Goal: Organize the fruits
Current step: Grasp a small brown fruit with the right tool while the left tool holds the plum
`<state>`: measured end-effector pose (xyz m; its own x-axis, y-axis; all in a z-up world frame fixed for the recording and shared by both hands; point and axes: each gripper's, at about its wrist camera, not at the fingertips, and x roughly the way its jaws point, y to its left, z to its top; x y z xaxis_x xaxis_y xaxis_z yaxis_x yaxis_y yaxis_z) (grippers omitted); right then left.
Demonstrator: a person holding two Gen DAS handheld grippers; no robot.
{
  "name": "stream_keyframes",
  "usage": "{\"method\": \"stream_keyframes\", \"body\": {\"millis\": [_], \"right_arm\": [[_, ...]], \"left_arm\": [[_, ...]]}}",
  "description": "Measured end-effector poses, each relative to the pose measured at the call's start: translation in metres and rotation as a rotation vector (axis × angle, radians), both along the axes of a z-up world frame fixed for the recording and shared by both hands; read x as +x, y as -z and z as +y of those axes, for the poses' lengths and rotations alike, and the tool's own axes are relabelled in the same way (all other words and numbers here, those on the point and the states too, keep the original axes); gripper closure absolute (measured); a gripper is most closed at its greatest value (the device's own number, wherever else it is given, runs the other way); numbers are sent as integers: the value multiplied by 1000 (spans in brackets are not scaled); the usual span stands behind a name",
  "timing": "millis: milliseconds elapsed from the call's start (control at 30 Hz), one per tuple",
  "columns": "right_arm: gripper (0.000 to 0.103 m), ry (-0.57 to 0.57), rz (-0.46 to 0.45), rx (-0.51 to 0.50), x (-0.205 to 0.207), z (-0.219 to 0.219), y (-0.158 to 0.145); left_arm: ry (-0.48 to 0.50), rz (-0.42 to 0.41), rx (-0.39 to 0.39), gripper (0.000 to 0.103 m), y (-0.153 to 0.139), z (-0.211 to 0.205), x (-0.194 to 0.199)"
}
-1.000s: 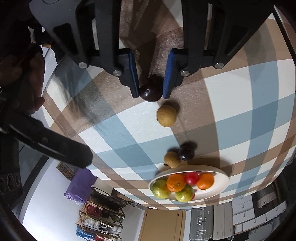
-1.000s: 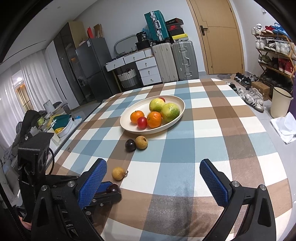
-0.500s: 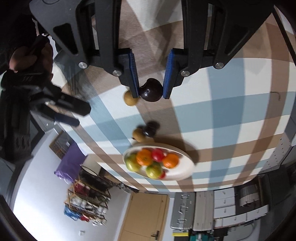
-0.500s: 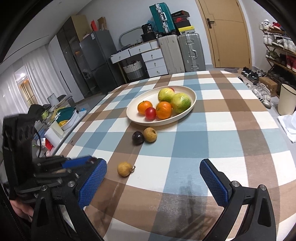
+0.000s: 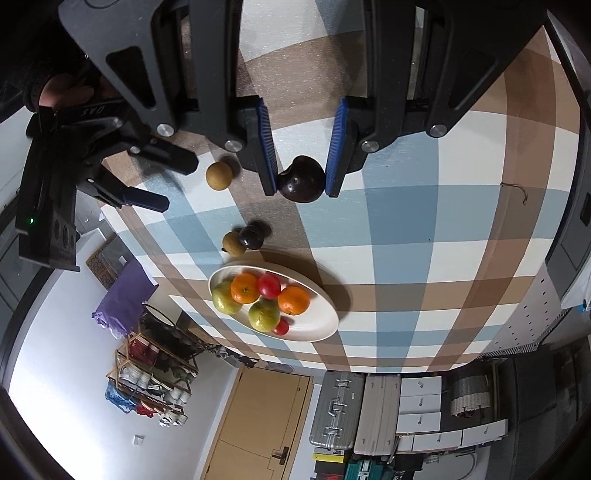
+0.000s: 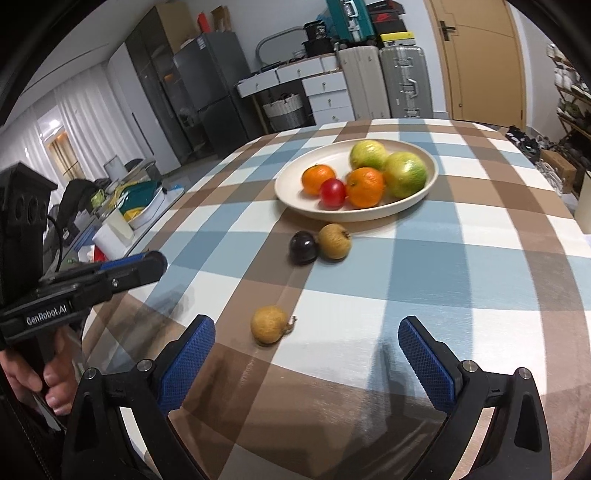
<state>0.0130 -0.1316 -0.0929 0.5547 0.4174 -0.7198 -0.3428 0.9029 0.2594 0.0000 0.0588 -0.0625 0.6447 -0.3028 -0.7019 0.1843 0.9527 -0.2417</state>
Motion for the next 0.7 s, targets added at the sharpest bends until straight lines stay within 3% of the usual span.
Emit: {"method": "stream_keyframes", "body": {"millis": [133, 233, 333, 400, 467, 567, 700], "right_arm": [[6, -29, 8, -27, 5, 12, 5], [25, -58, 28, -43, 9, 19, 10], [33, -78, 35, -50, 13, 24, 14], [45, -92, 39, -55, 13, 28, 15], [72, -116, 38, -98, 12, 34, 16], [74, -154, 20, -144, 11, 43, 15], [74, -154, 23, -102, 14, 40, 15]], "left_arm": [[-4, 0, -10, 80, 0, 3, 2], [-6, 1, -11, 80, 1, 4, 3], [-10, 7, -9, 80, 2, 5, 7], [-11, 11, -11, 80, 4, 6, 10], [-14, 14, -11, 80, 5, 7, 14], [-18, 19, -18, 80, 6, 9, 23], [-15, 20, -16, 80, 6, 8, 31]]}}
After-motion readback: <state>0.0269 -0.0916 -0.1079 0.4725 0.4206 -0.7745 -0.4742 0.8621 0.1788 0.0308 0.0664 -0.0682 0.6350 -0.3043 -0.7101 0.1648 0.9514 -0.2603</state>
